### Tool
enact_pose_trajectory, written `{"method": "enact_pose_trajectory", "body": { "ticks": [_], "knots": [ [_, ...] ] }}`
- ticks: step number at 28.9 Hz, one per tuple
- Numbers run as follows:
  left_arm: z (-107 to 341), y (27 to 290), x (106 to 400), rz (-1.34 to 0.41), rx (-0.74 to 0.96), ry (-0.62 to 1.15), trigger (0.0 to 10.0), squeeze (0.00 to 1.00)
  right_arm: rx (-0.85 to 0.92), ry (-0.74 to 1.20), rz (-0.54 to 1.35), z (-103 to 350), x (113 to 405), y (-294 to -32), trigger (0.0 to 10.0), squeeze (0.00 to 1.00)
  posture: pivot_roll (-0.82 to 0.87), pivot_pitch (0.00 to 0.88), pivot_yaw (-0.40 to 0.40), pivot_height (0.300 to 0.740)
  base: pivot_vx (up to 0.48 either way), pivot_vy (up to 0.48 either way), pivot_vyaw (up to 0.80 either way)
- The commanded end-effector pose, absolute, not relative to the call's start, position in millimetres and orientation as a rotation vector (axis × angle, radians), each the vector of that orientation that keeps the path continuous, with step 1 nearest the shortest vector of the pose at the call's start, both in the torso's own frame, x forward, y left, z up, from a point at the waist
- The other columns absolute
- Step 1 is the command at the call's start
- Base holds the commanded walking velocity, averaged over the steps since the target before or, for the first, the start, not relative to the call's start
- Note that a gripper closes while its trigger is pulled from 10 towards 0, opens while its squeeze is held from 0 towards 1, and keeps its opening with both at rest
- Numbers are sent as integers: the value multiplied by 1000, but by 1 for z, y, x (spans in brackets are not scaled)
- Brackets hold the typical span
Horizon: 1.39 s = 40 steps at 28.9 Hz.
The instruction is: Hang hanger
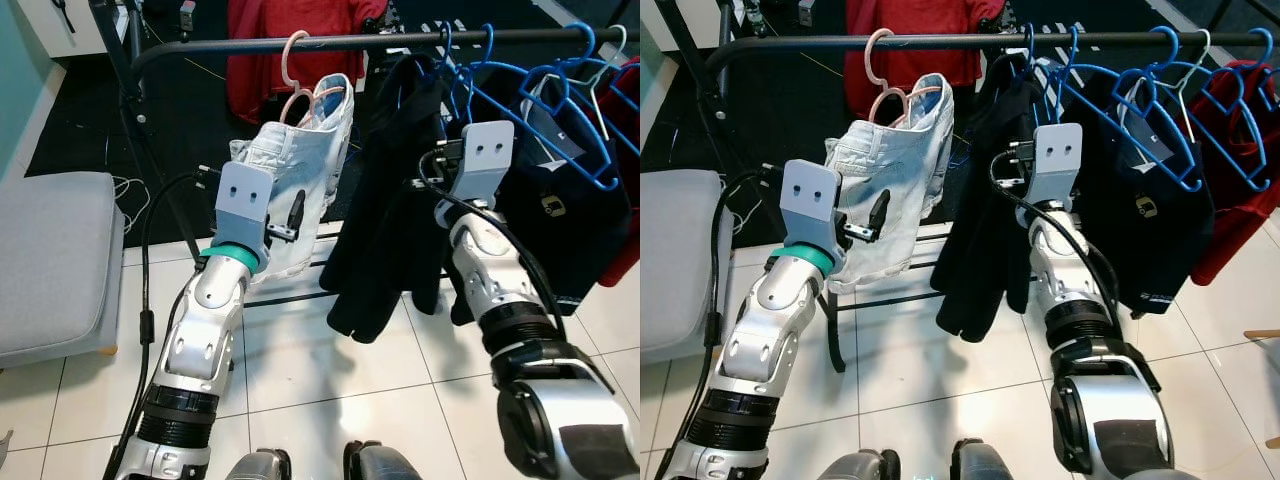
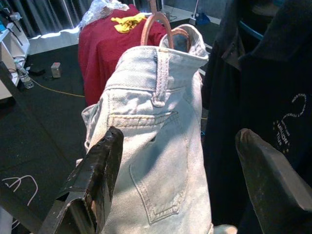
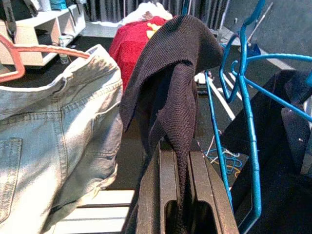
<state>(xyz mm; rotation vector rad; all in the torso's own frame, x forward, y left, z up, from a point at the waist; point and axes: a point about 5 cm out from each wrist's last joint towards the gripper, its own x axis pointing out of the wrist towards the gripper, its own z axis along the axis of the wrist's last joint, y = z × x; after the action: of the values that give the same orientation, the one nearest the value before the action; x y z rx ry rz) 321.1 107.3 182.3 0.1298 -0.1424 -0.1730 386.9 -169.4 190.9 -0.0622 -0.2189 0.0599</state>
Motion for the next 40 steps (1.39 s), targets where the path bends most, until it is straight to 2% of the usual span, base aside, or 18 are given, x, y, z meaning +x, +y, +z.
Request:
{"method": "enact_pose_trajectory", "body": {
  "ticks": [1, 7, 12, 24, 34, 40],
  "knots": [
    [176, 108, 321, -173, 132, -125, 10000, 0, -67, -292, 68, 204, 387, -172, 10000, 0, -55, 61, 52, 740, 0, 0, 0],
    [177, 109, 321, -172, 131, -126, 10000, 0, -59, -239, 54, 197, 389, -172, 10000, 0, -52, 60, 53, 740, 0, 0, 0],
    [177, 110, 322, -172, 135, -128, 10000, 0, 29, -139, 28, 181, 390, -173, 10000, 0, -52, 56, 57, 740, 0, 0, 0],
    [178, 109, 322, -174, 134, -131, 10000, 0, 23, -117, 38, 178, 390, -172, 10000, 0, -54, 55, 57, 740, 0, 0, 0],
    [178, 109, 322, -173, 133, -130, 10000, 0, 32, -154, 47, 184, 390, -170, 10000, 0, -52, 56, 57, 740, 0, 0, 0],
    [177, 109, 322, -174, 136, -128, 10000, 0, -13, -317, 74, 209, 387, -164, 10000, 0, -50, 58, 58, 740, 0, 0, 0]
  ]
}}
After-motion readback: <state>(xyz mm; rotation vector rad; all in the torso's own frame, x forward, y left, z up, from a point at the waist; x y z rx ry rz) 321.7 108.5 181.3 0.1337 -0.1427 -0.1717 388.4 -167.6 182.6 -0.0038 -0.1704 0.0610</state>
